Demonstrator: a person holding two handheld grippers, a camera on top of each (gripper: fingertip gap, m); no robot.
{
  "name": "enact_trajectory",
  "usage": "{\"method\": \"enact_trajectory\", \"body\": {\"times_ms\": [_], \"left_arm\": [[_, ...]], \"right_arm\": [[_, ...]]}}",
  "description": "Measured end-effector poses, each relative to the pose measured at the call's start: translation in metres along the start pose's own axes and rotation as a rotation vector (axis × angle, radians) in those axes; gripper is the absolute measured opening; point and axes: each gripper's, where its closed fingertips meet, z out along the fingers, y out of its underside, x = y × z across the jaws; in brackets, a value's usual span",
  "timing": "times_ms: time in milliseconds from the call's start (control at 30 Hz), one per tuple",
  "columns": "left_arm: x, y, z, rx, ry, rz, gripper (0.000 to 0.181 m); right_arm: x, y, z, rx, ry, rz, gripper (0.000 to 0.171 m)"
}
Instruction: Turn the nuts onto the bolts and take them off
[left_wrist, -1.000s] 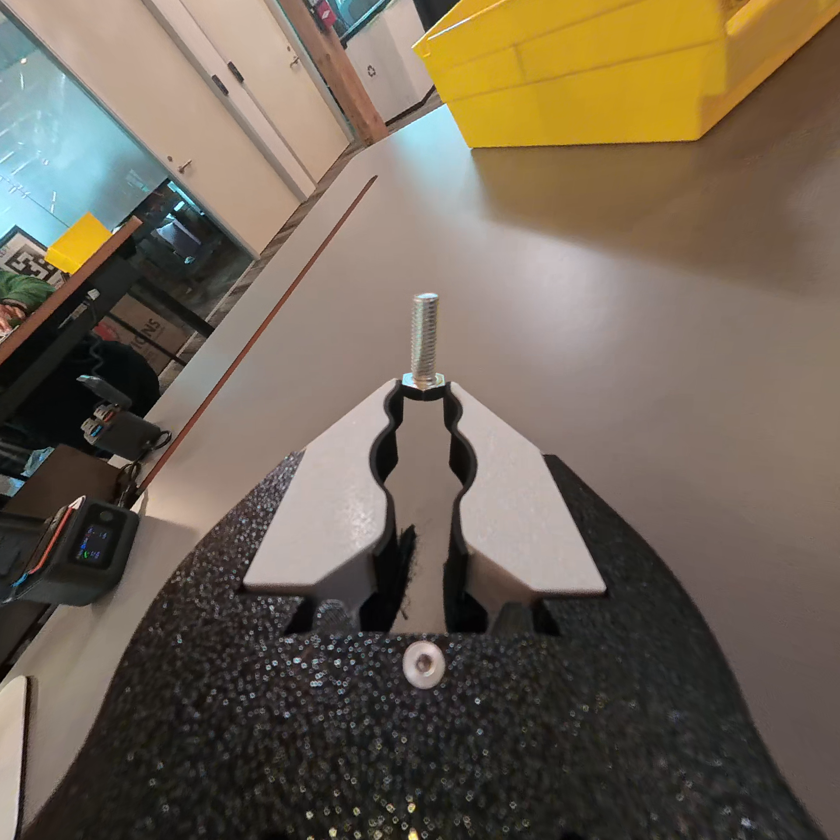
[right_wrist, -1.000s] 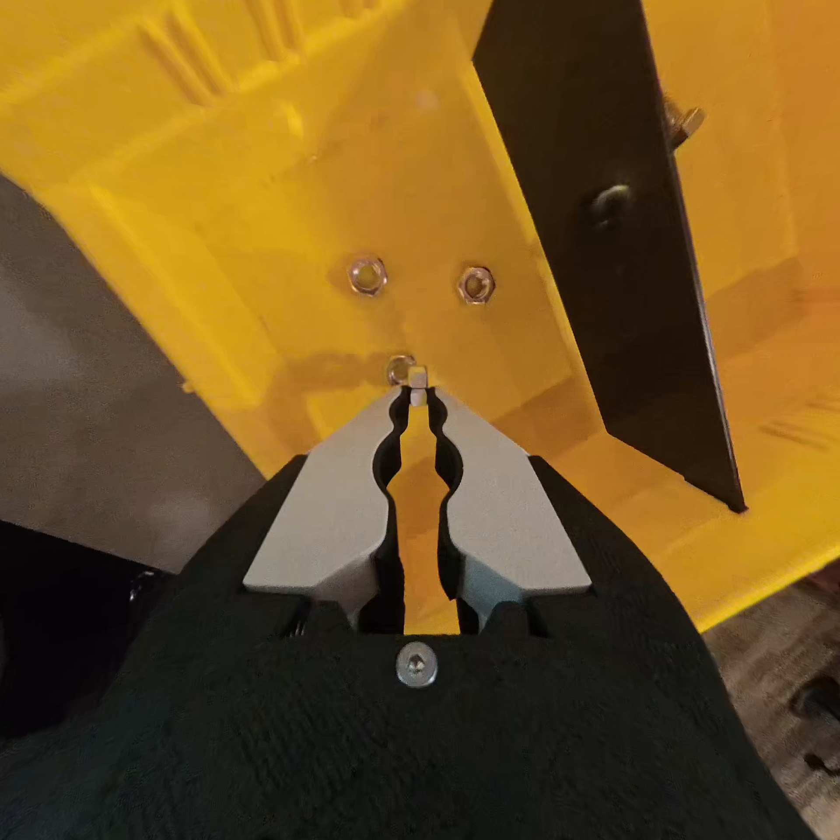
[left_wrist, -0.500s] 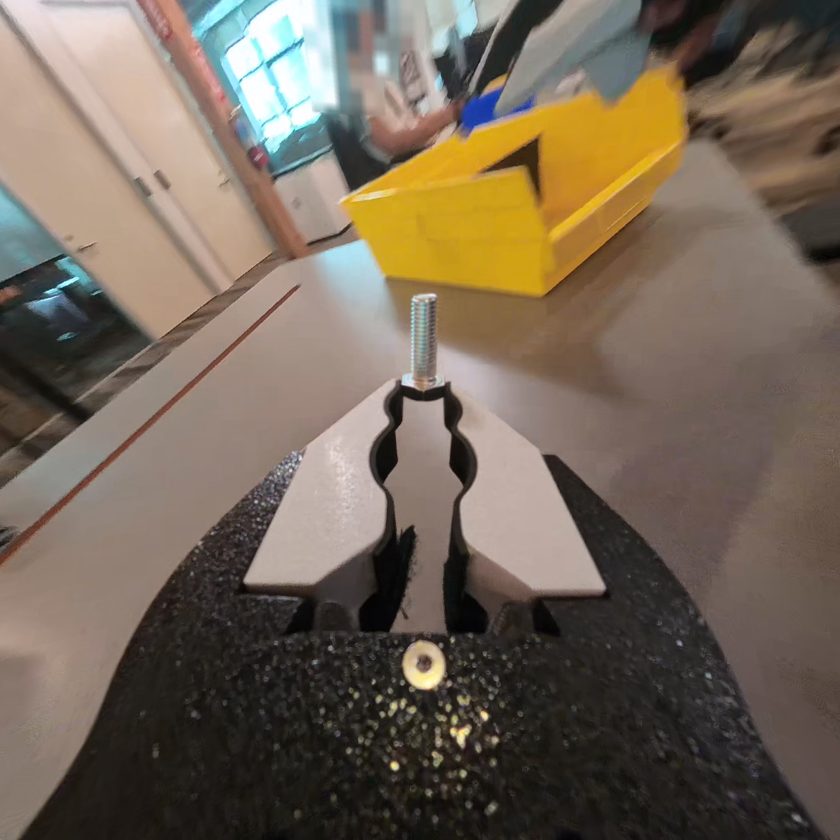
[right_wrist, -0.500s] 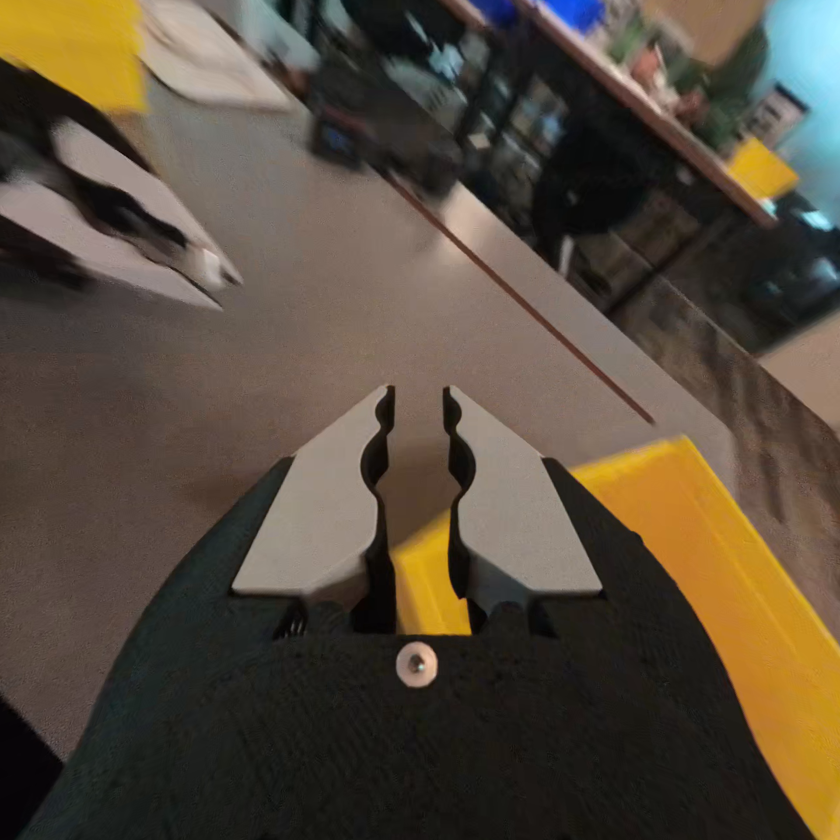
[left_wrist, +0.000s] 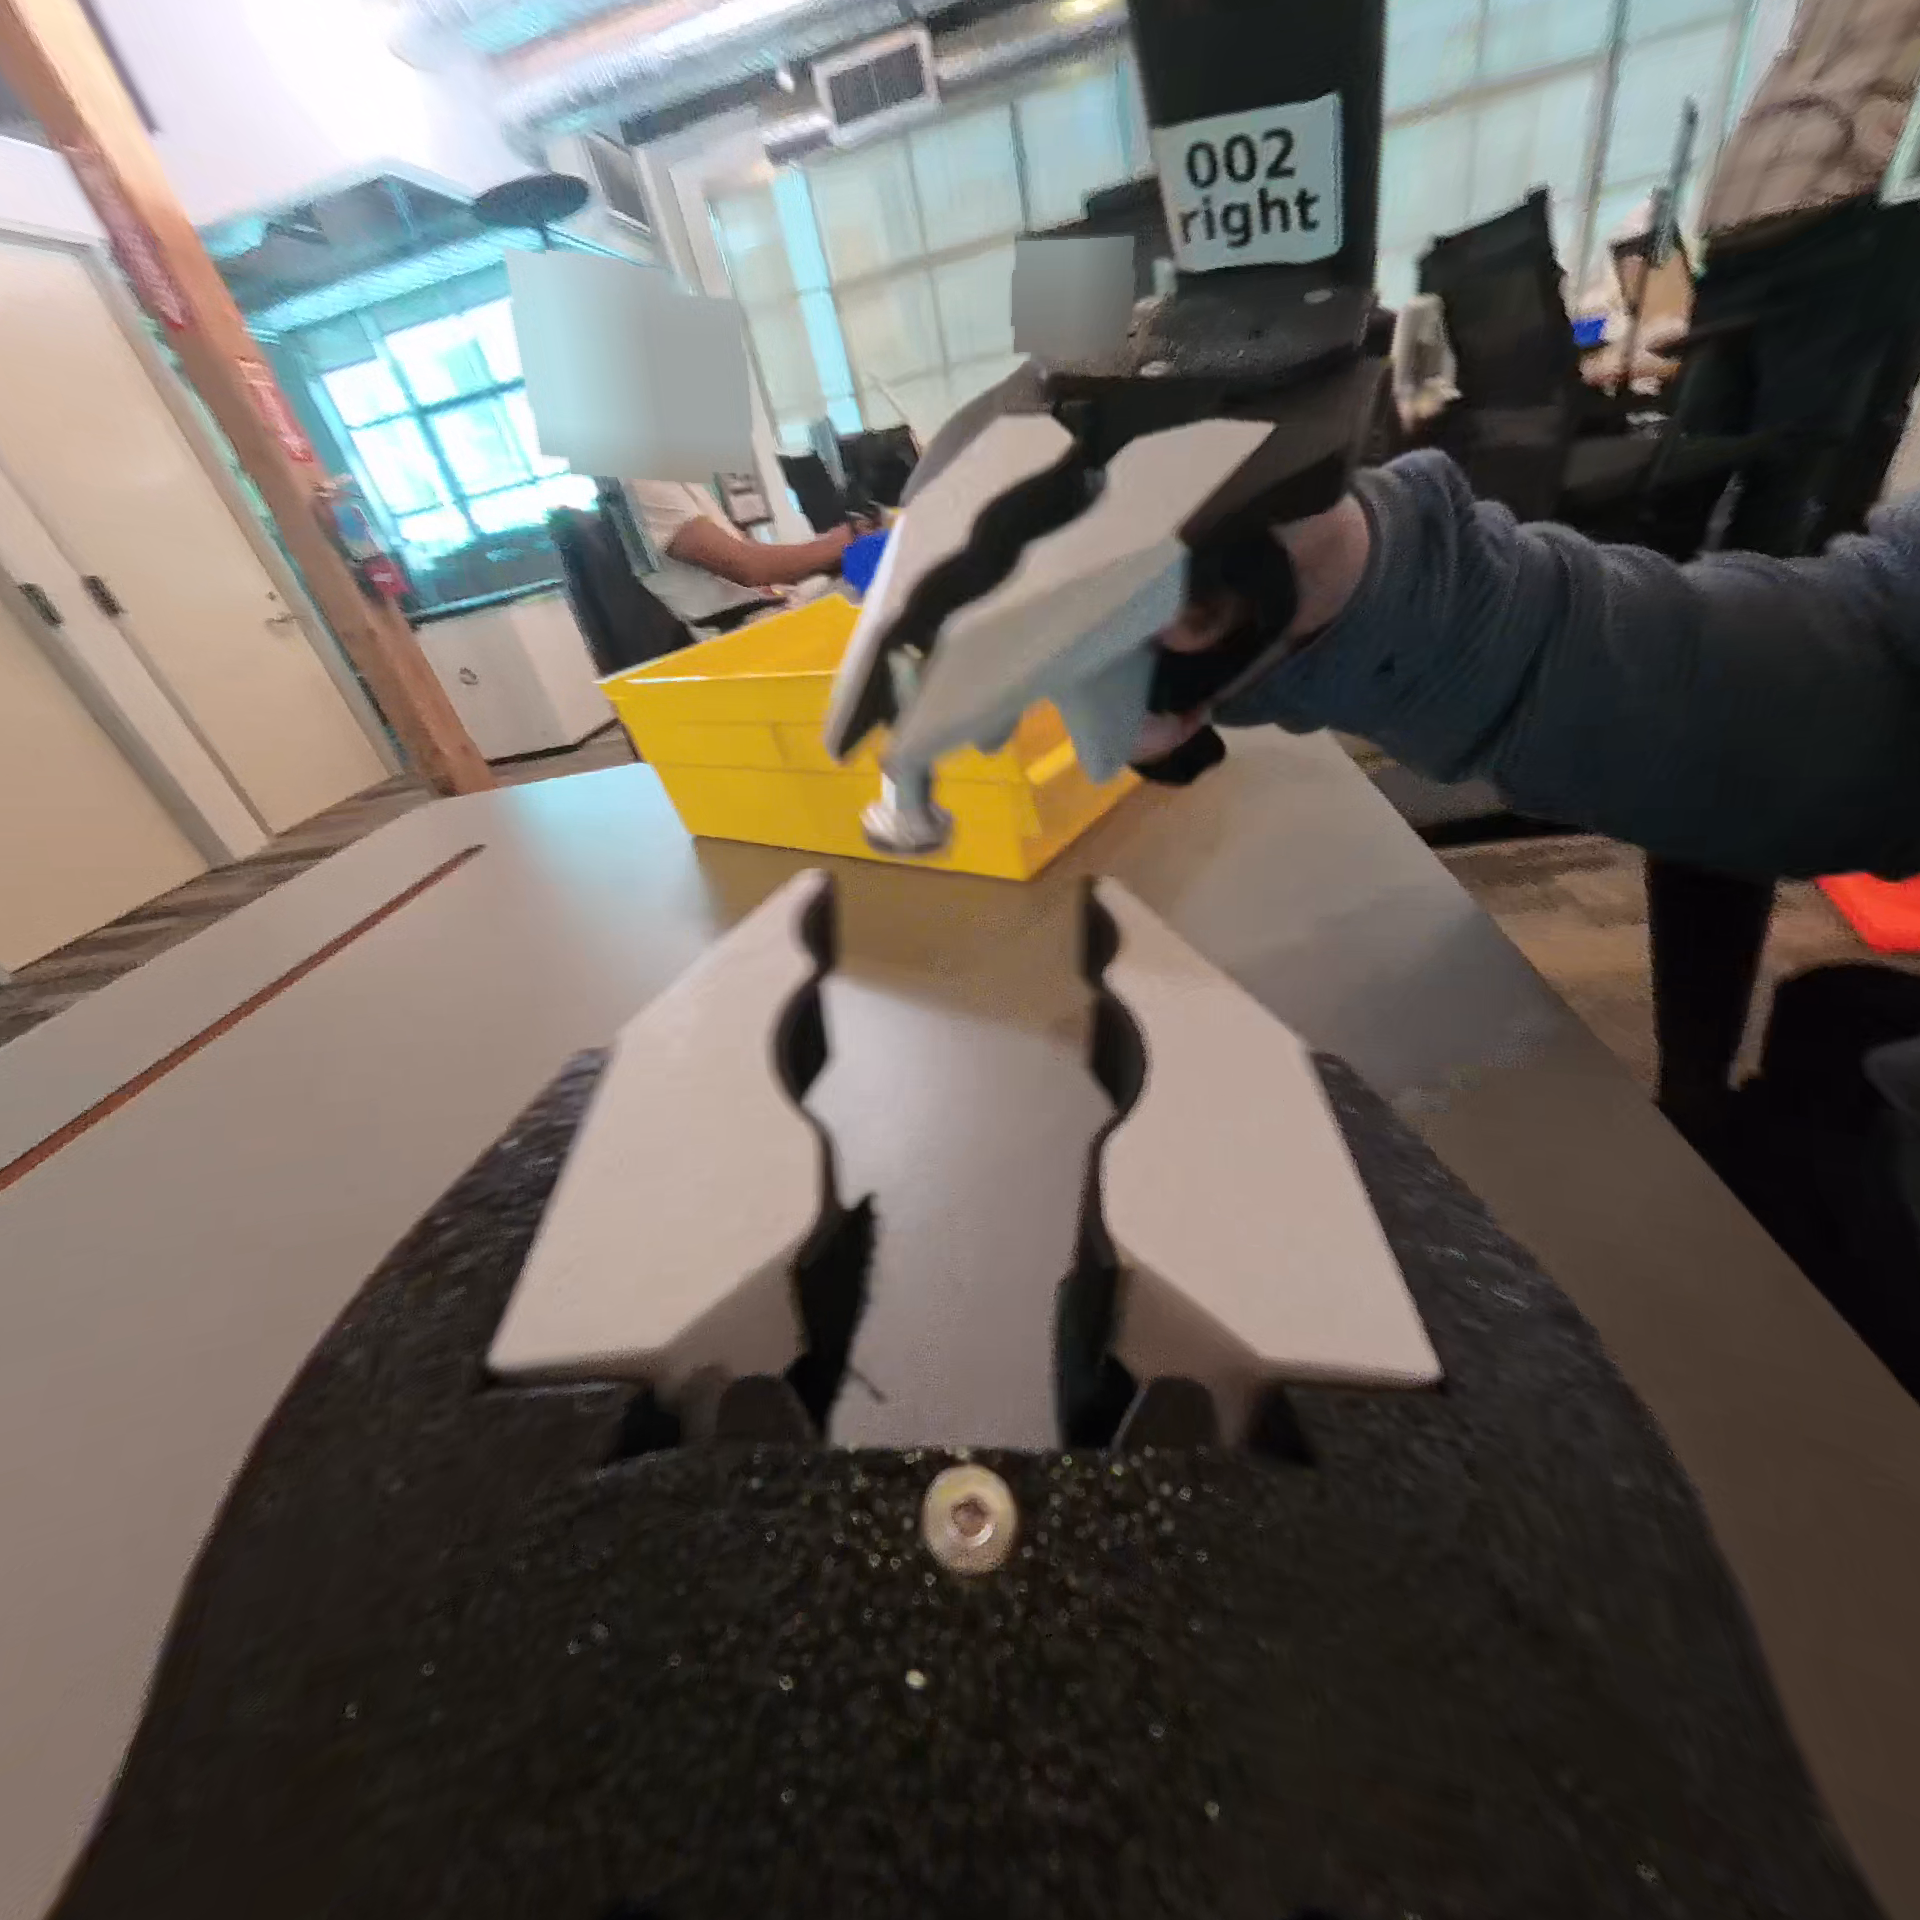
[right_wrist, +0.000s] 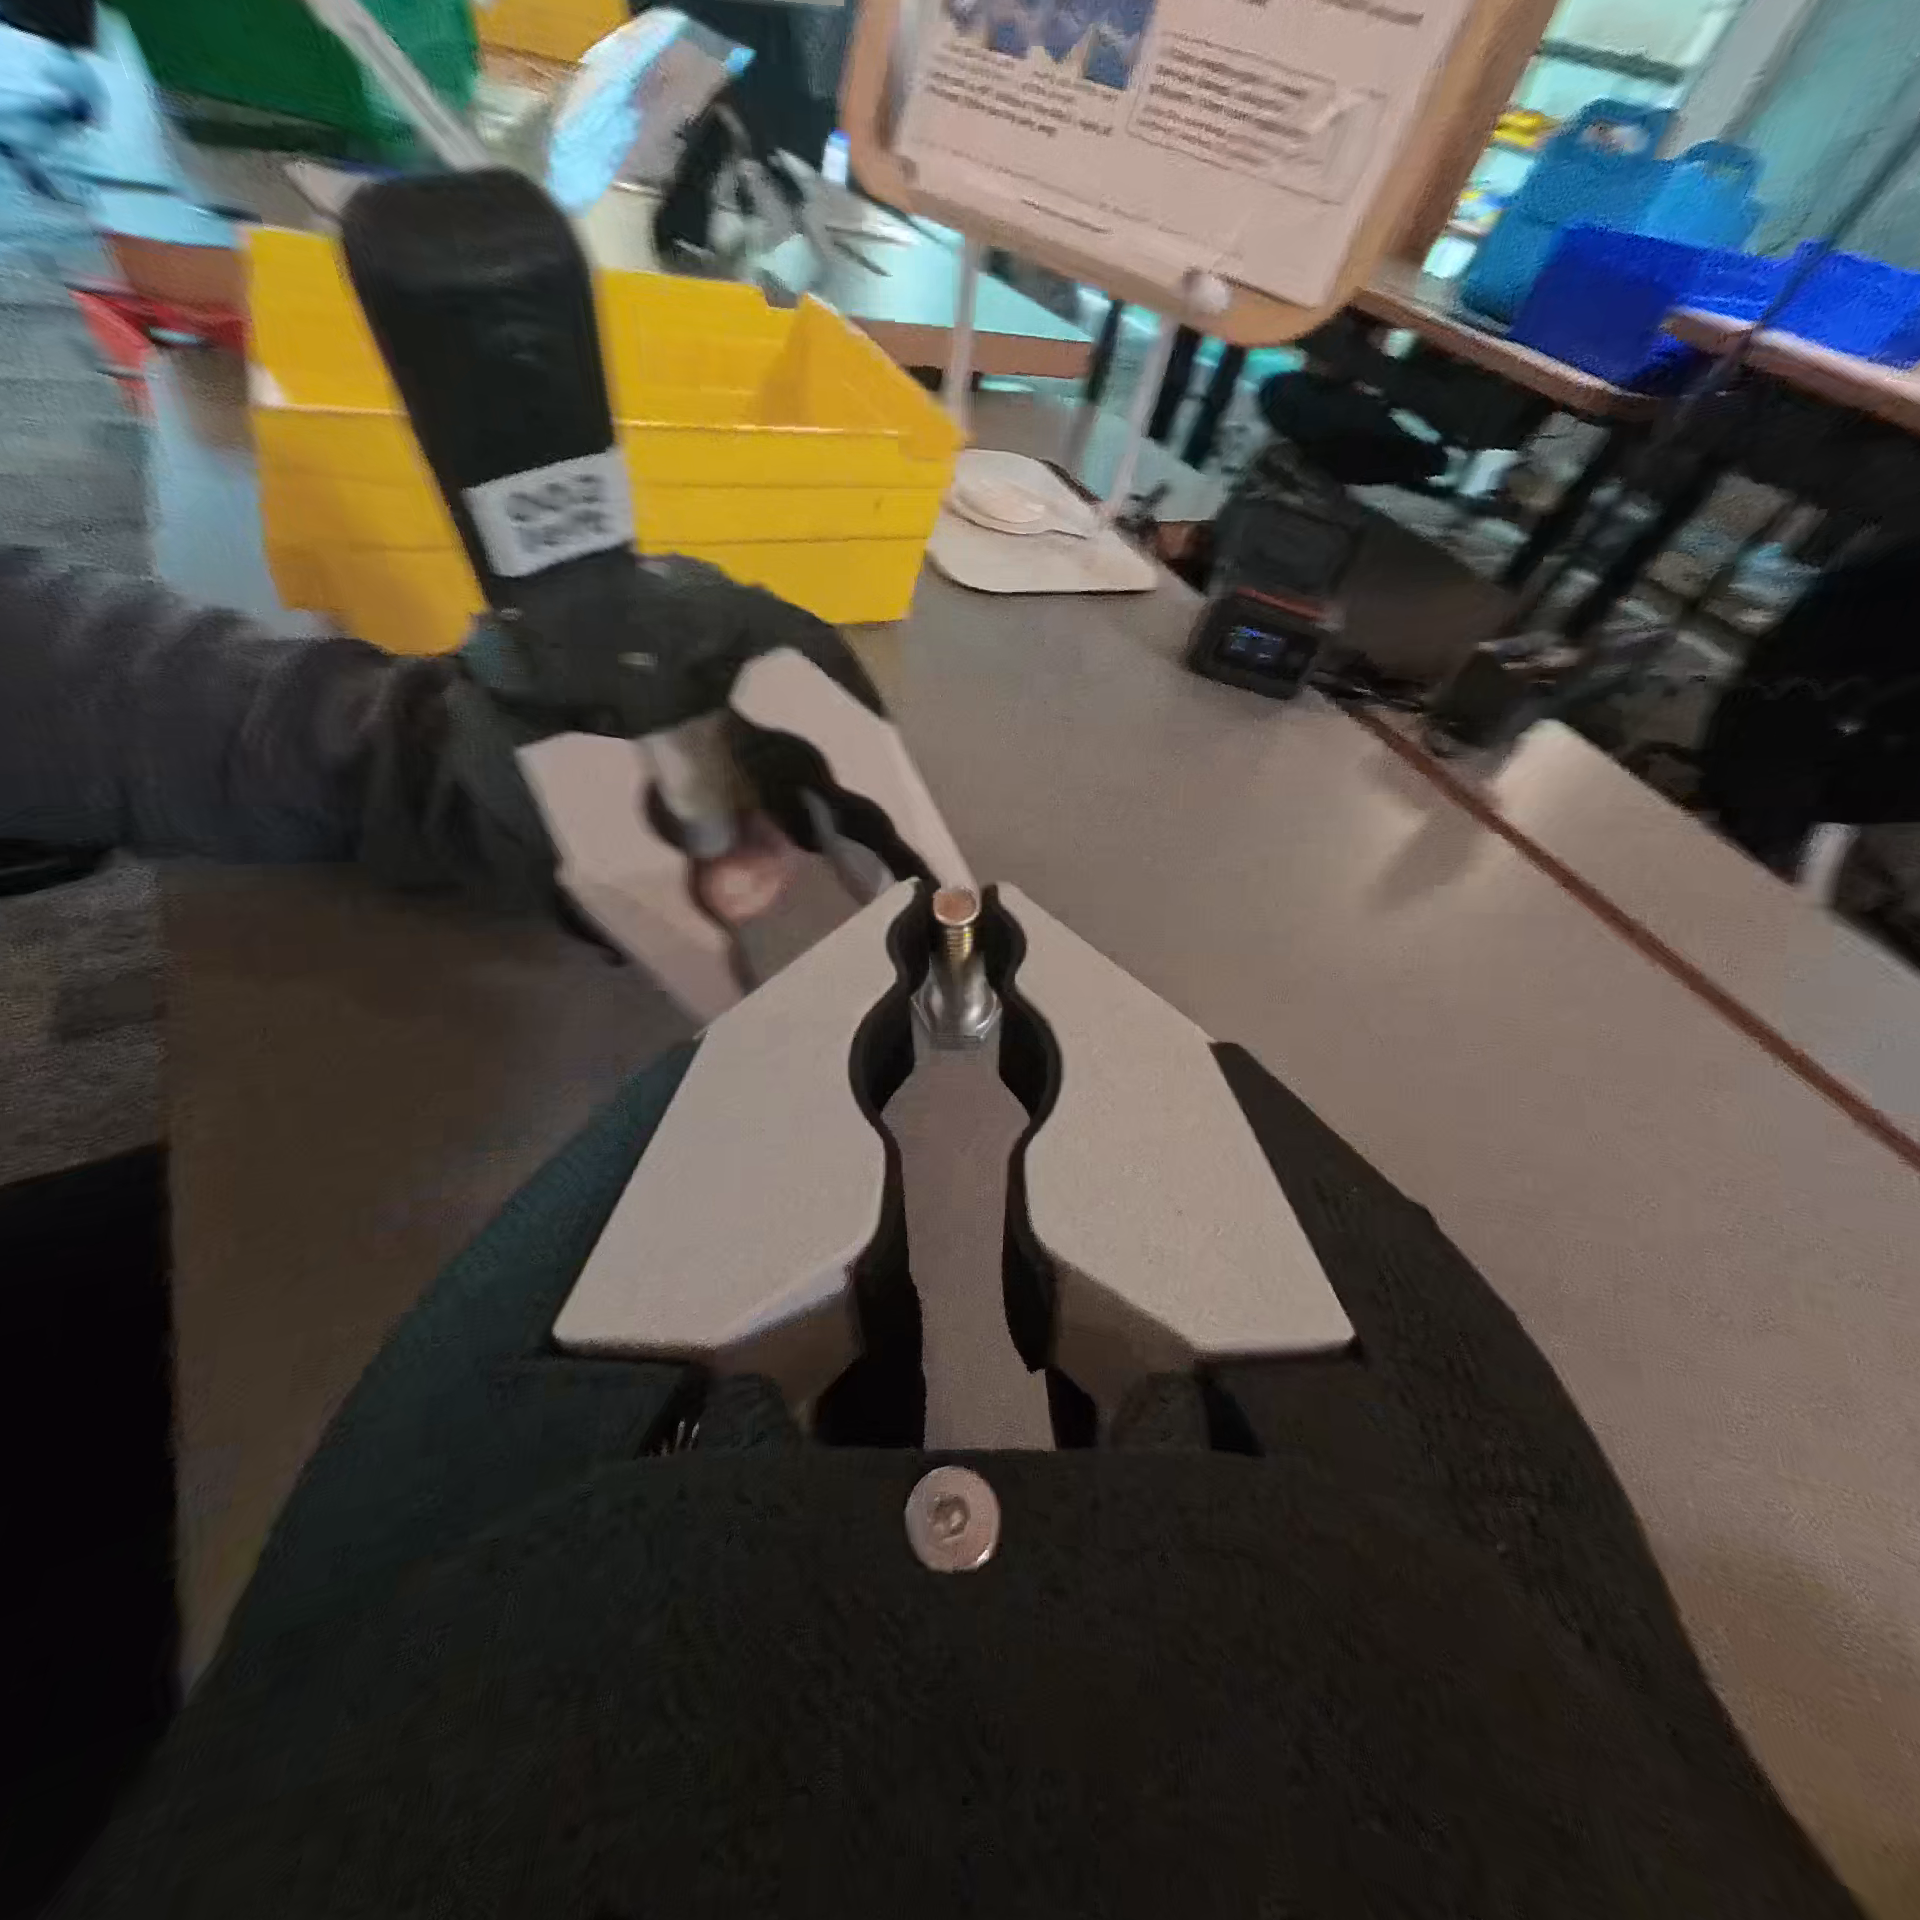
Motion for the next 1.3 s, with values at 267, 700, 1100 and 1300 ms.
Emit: {"method": "enact_trajectory", "body": {"times_ms": [267,700,1100,1300], "left_arm": [[-0.022,0.019,0.005,-0.115,-0.153,0.131,0.067],[-0.034,0.021,-0.002,-0.133,-0.223,0.167,0.009],[-0.057,-0.013,-0.041,-0.117,-0.525,0.479,0.000],[-0.059,-0.033,-0.091,-0.263,-0.688,0.377,0.031]], "right_arm": [[0.259,0.075,-0.132,-0.525,0.754,0.255,0.008],[0.305,0.097,-0.168,-0.357,0.874,0.398,0.023],[0.247,0.061,-0.209,-0.281,1.018,0.054,0.014],[0.214,0.059,-0.249,-0.258,0.967,0.000,0.057]]}}
